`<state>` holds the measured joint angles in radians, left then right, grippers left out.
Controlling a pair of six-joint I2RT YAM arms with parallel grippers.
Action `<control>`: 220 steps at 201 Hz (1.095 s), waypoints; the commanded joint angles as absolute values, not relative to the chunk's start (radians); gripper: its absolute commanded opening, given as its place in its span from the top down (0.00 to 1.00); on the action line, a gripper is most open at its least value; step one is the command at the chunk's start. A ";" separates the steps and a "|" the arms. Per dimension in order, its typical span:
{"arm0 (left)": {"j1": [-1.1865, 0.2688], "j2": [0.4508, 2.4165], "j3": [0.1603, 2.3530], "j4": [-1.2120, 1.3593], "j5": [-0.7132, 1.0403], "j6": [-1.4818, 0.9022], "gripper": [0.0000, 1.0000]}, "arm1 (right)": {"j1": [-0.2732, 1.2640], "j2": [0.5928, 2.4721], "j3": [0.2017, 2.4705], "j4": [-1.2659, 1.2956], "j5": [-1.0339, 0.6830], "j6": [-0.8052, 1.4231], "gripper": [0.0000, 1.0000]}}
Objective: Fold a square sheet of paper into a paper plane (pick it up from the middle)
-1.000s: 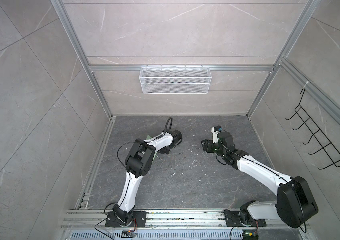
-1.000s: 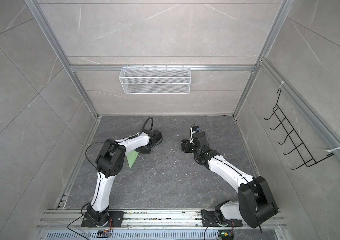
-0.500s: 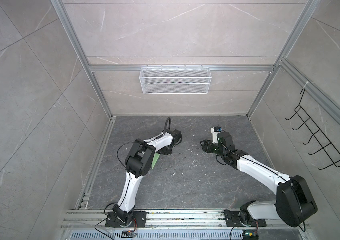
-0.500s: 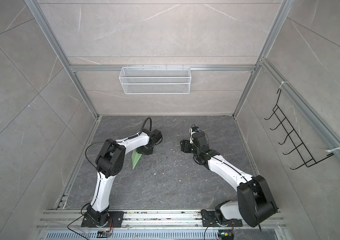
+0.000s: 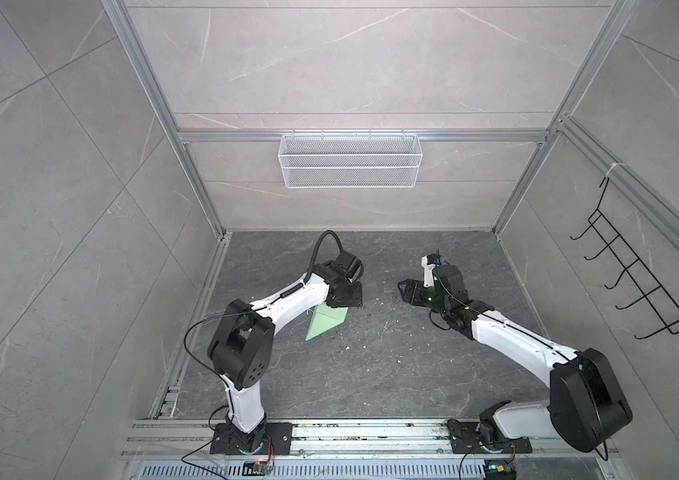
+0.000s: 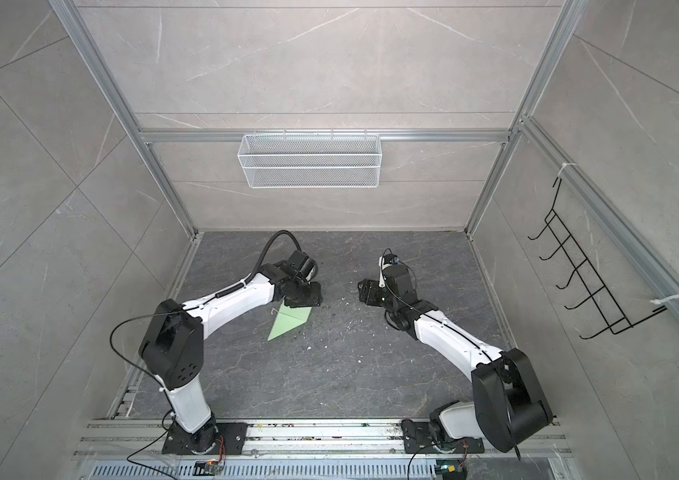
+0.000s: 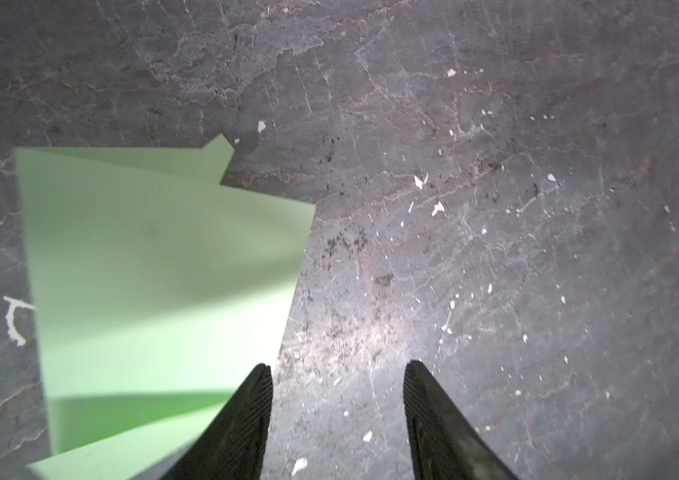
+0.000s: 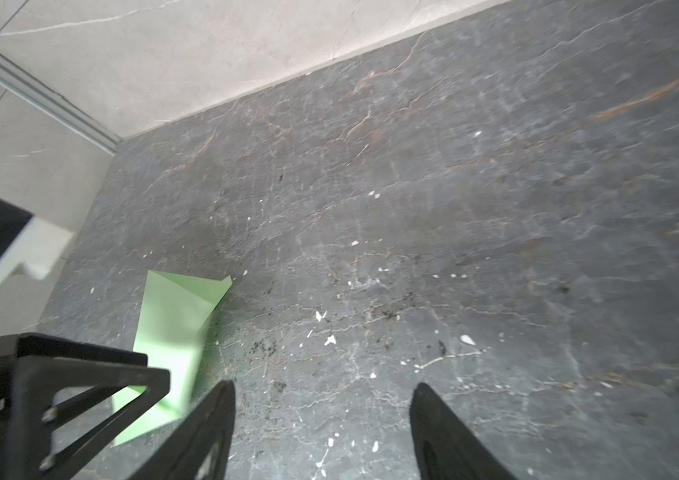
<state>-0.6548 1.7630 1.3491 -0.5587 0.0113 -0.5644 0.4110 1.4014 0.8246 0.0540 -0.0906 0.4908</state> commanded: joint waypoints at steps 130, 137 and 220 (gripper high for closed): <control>-0.503 1.694 1.049 -0.458 -0.186 -0.446 0.65 | 0.571 1.691 0.954 0.170 -0.354 0.617 0.33; -0.494 1.705 1.054 -0.451 -0.175 -0.447 0.67 | 0.577 1.706 0.956 0.181 -0.371 0.631 0.33; -0.446 1.829 1.101 -0.473 -0.095 -0.438 0.83 | 0.625 1.858 1.033 0.235 -0.515 0.792 0.37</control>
<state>-0.4572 1.7947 1.0721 -0.4461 -0.1284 -0.4309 0.6144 1.8229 0.9913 0.2146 -0.4698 0.7200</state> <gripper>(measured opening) 0.185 0.634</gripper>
